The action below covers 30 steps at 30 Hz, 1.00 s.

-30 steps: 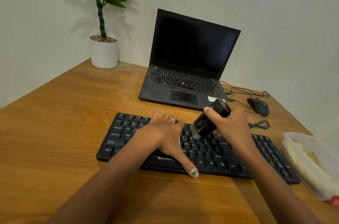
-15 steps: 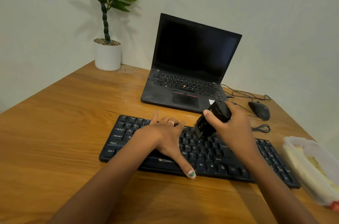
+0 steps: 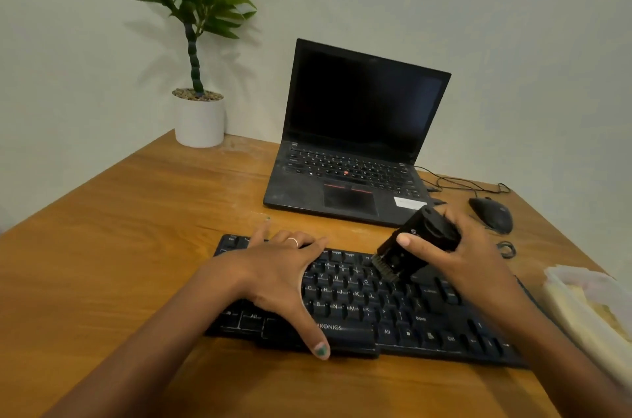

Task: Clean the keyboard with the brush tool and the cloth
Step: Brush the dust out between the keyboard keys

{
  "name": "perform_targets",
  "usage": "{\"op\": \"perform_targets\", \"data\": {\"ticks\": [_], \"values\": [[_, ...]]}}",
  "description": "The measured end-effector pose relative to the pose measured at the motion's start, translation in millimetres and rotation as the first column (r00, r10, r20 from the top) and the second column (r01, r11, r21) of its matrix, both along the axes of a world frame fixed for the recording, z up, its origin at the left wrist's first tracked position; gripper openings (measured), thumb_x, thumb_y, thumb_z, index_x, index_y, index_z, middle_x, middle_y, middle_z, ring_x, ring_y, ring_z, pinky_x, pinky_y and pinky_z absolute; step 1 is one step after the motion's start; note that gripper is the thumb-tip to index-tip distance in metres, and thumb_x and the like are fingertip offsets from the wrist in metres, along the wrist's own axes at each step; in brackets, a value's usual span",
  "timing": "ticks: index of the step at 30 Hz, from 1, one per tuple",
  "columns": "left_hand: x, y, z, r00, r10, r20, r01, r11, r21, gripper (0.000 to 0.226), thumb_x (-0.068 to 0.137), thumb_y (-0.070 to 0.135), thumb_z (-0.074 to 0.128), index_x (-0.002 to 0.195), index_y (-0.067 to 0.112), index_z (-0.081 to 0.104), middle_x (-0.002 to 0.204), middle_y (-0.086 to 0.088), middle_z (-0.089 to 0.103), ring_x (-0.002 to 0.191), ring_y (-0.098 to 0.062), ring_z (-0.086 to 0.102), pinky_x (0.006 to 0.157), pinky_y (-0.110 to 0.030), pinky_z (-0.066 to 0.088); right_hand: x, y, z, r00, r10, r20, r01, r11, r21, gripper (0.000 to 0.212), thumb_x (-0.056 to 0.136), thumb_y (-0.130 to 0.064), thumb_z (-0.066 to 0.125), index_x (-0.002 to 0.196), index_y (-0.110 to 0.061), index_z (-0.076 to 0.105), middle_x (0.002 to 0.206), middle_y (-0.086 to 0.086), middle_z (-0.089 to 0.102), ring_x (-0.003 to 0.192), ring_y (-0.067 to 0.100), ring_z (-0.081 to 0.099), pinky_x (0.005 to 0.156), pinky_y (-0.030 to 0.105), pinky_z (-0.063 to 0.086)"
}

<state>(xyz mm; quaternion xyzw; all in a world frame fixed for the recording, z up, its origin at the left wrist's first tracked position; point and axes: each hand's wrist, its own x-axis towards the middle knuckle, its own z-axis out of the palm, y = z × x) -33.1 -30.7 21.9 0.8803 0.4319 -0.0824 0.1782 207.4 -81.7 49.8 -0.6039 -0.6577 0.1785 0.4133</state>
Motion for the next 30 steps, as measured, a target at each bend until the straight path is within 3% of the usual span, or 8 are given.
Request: {"op": "perform_targets", "data": {"ticks": [6,11,14,19,22,25,27,30], "values": [[9,-5,-6,0.999,-0.039,0.019,0.037,0.997,0.064,0.134,0.061,0.079,0.067,0.153,0.028,-0.016,0.161,0.008,-0.009,0.146,-0.012,-0.015,0.106,-0.045,-0.03,-17,4,0,0.997,0.068,0.044,-0.071,0.995,0.071,0.024,0.075,-0.036,0.07,0.092,-0.023,0.059,0.084,-0.005,0.062,0.077,0.002,0.058,0.062,0.013,0.047],[10,-6,-7,0.999,-0.045,0.021,0.043,0.995,0.086,0.134,0.06,0.082,0.064,0.153,0.028,-0.016,0.162,0.008,-0.006,0.147,-0.012,-0.011,0.109,-0.045,-0.027,-32,4,-9,0.996,0.079,0.032,-0.082,0.99,0.112,0.032,0.083,-0.034,0.063,0.109,-0.033,0.046,0.093,-0.017,0.056,0.088,-0.006,0.056,0.069,0.017,0.051],[10,-6,-9,0.999,-0.048,0.014,0.046,0.992,0.113,0.135,0.058,0.085,0.062,0.153,0.027,-0.015,0.162,0.007,-0.004,0.147,-0.012,-0.008,0.109,-0.047,-0.026,-31,1,-12,0.996,0.053,0.075,-0.063,0.989,0.134,0.036,0.087,-0.034,0.059,0.118,-0.037,0.04,0.091,-0.016,0.057,0.08,0.005,0.061,0.063,0.024,0.054],[9,-6,-10,0.999,-0.046,-0.005,0.047,0.992,0.114,0.135,0.058,0.086,0.061,0.153,0.028,-0.016,0.162,0.008,-0.005,0.148,-0.012,-0.009,0.11,-0.049,-0.026,-23,-4,7,0.959,0.078,0.271,-0.069,0.997,-0.043,0.029,0.087,-0.035,0.058,0.113,-0.038,0.046,0.092,-0.012,0.055,0.076,0.006,0.058,0.057,0.02,0.053],[9,-6,-10,0.999,-0.051,-0.004,0.052,0.992,0.119,0.135,0.058,0.086,0.06,0.153,0.028,-0.017,0.162,0.008,-0.005,0.148,-0.013,-0.009,0.109,-0.047,-0.027,-32,0,11,0.98,-0.021,0.199,0.004,0.996,0.088,0.029,0.089,-0.034,0.057,0.116,-0.036,0.048,0.086,-0.016,0.055,0.076,-0.001,0.057,0.058,0.013,0.049],[10,-6,-10,0.999,-0.048,-0.006,0.049,0.991,0.122,0.136,0.057,0.087,0.06,0.152,0.029,-0.017,0.162,0.008,-0.004,0.148,-0.013,-0.009,0.11,-0.048,-0.026,-50,-1,-4,0.963,-0.101,0.251,0.05,0.978,0.203,0.036,0.092,-0.033,0.053,0.127,-0.035,0.044,0.08,-0.02,0.051,0.074,0.001,0.057,0.065,0.027,0.055],[10,-6,-10,0.999,-0.045,-0.013,0.046,0.991,0.123,0.136,0.057,0.087,0.06,0.153,0.028,-0.016,0.162,0.008,-0.004,0.148,-0.013,-0.008,0.111,-0.049,-0.025,-50,-5,-4,0.947,-0.072,0.313,0.029,0.99,0.14,0.04,0.092,-0.034,0.052,0.131,-0.036,0.042,0.079,-0.019,0.049,0.074,0.006,0.056,0.068,0.032,0.055],[9,-6,-9,0.999,-0.043,-0.02,0.045,0.992,0.117,0.136,0.057,0.087,0.059,0.153,0.027,-0.016,0.162,0.008,-0.003,0.147,-0.013,-0.008,0.112,-0.05,-0.023,-38,-4,13,0.934,-0.01,0.356,0.02,1.0,-0.023,0.042,0.091,-0.034,0.054,0.131,-0.037,0.043,0.092,-0.014,0.05,0.079,0.005,0.051,0.066,0.021,0.052]]}}
